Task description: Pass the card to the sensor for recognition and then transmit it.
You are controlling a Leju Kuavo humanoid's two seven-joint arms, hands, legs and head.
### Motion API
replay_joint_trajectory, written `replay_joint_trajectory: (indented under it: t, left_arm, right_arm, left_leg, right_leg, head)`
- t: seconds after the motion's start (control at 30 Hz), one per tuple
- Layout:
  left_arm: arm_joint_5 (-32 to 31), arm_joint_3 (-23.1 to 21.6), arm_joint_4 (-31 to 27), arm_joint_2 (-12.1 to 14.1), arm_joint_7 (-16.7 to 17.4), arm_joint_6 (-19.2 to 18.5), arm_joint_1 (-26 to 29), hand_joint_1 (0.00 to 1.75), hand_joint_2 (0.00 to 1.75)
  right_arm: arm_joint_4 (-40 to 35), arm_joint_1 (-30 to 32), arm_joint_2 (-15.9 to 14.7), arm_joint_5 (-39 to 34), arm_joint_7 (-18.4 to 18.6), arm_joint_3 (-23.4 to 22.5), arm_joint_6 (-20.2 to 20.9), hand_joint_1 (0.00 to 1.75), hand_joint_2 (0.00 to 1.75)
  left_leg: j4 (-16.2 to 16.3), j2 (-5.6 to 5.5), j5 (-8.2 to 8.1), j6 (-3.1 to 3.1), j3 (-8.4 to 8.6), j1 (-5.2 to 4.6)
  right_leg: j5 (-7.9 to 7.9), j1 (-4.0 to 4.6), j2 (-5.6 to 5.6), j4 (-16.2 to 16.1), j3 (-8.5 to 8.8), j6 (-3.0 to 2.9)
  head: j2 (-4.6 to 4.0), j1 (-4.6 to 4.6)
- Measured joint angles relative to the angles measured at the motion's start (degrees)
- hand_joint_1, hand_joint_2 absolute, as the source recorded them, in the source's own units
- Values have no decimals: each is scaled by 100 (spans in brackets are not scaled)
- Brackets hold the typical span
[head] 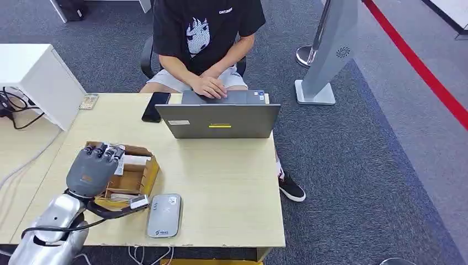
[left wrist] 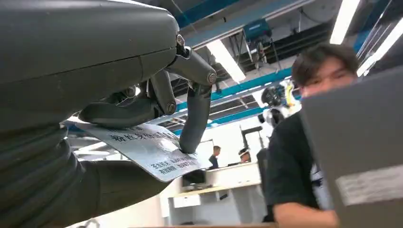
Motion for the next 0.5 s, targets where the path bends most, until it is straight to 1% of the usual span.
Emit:
replay_joint_trajectory:
  t: [0.13, 0.27, 0.33, 0.4, 0.5]
  left_arm:
    - [-15, -271, -328, -57, -63, -133, 55, 175, 175]
    - [-53, -624, -485, -109, -150, -264, 61, 175, 175]
    - [-2, -800, -537, -144, -208, -387, 60, 175, 175]
    - [67, -979, -564, -190, -236, -568, 49, 175, 175]
    - [347, -1254, -564, -236, -308, -1096, 12, 175, 175]
  right_arm:
    - [0, 0, 0, 18, 2, -11, 0, 0, 175]
    - [0, -1, 2, 35, 0, -42, 15, 0, 175]
    - [0, -1, 2, 44, -2, -52, 20, 0, 175]
    - [0, -1, 2, 48, -7, -79, 26, 0, 175]
    - [0, -2, 2, 68, -9, -120, 39, 0, 175]
  left_leg:
    - [0, 0, 0, 0, 0, 0]
    - [0, 0, 0, 0, 0, -1]
    - [0, 0, 0, 0, 0, -1]
    - [0, 0, 0, 0, 0, -2]
    - [0, 0, 0, 0, 0, -2]
  right_leg:
    - [0, 0, 0, 0, 0, 0]
    - [0, -1, 0, 0, 1, 0]
    - [0, -1, 0, 0, 1, 0]
    - [0, -1, 0, 0, 1, 0]
    - [0, -1, 0, 0, 1, 0]
  head:
    - [0, 0]
    - [0, -2]
    - [0, -2]
    - [0, 0]
    - [0, -2]
